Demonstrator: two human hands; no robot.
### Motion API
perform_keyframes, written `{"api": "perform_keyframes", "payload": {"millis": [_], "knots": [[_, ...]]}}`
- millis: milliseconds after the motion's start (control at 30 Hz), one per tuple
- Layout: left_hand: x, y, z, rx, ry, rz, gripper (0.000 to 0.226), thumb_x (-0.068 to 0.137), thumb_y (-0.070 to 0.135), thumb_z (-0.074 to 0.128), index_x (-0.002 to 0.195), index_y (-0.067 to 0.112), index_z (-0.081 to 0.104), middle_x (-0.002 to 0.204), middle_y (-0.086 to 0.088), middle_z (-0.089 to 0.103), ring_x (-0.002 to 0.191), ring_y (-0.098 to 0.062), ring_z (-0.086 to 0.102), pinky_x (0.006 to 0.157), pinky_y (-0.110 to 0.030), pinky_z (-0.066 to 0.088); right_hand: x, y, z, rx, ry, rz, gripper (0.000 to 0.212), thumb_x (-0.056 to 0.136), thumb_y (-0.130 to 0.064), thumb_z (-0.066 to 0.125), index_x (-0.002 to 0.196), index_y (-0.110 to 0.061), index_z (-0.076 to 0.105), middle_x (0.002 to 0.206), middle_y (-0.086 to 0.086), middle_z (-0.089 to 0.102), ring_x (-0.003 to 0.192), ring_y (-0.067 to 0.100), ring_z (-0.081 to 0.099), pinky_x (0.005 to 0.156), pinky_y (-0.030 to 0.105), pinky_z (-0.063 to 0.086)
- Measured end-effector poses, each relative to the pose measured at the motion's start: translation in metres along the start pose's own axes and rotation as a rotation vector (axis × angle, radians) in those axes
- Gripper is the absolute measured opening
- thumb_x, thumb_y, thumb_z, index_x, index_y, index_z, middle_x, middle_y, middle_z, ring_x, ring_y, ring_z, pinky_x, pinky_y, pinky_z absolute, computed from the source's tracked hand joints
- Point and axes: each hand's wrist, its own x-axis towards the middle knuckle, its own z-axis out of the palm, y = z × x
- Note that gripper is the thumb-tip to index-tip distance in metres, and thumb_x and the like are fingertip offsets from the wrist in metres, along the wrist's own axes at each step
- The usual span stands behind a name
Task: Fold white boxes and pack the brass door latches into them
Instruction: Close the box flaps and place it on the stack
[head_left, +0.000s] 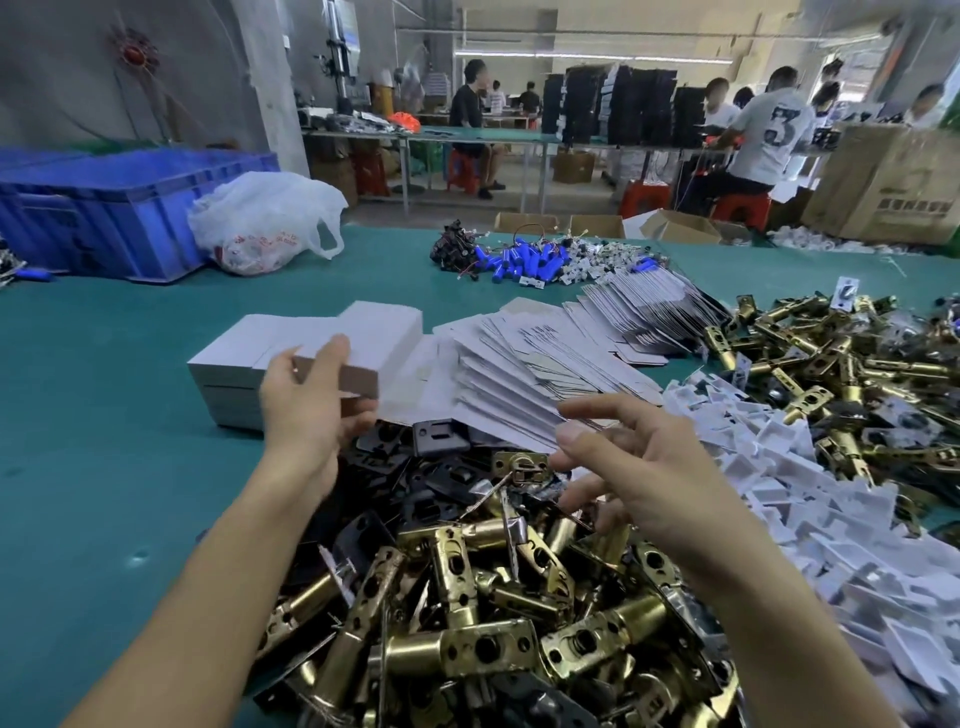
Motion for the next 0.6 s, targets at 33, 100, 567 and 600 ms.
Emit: {"api": "perform_keyframes", "payload": {"millis": [33, 100, 567, 600], "knots": [[0.011, -0.001, 0.001, 0.007, 0.038, 0.021, 0.028, 0.097, 0.032, 0.066, 0.109, 0.015, 0.049, 0.075, -0.009, 0.06, 0.038, -0.011, 0.055, 0.036, -0.019, 0.044, 0.001, 0.001, 0.0, -0.017, 0.003, -0.004, 0.02, 0.09, -0.025, 0.069, 0.11, -0.027, 0.065, 0.084, 0.004, 0.076, 0.059, 0.016, 0.069, 0.044, 0.018, 0.046], [0.031, -0.002, 0.001, 0.021, 0.095, 0.06, 0.026, 0.096, 0.033, 0.066, 0.107, 0.017, 0.049, 0.077, -0.008, 0.059, 0.037, -0.012, 0.053, 0.038, -0.02, 0.046, 0.002, 0.002, -0.002, -0.064, 0.025, -0.02, 0.016, 0.09, -0.026, 0.069, 0.106, -0.028, 0.066, 0.079, 0.001, 0.075, 0.055, 0.012, 0.066, 0.046, 0.014, 0.045], [0.063, -0.016, -0.007, 0.027, 0.388, 0.104, 0.037, 0.091, 0.044, 0.067, 0.115, 0.026, 0.045, 0.112, -0.012, 0.067, 0.039, -0.009, 0.054, 0.041, -0.023, 0.051, 0.008, 0.014, -0.01, -0.335, 0.21, -0.153, 0.011, 0.092, -0.024, 0.065, 0.083, -0.029, 0.068, 0.061, 0.005, 0.066, 0.042, 0.005, 0.054, 0.043, 0.019, 0.043], [0.063, -0.015, -0.007, 0.03, 0.398, 0.101, 0.037, 0.091, 0.046, 0.067, 0.115, 0.027, 0.046, 0.114, -0.012, 0.067, 0.041, -0.009, 0.055, 0.042, -0.024, 0.052, 0.009, 0.015, -0.01, -0.383, 0.216, -0.164, 0.012, 0.092, -0.024, 0.065, 0.082, -0.03, 0.067, 0.059, 0.003, 0.066, 0.043, 0.006, 0.055, 0.044, 0.021, 0.046]]}}
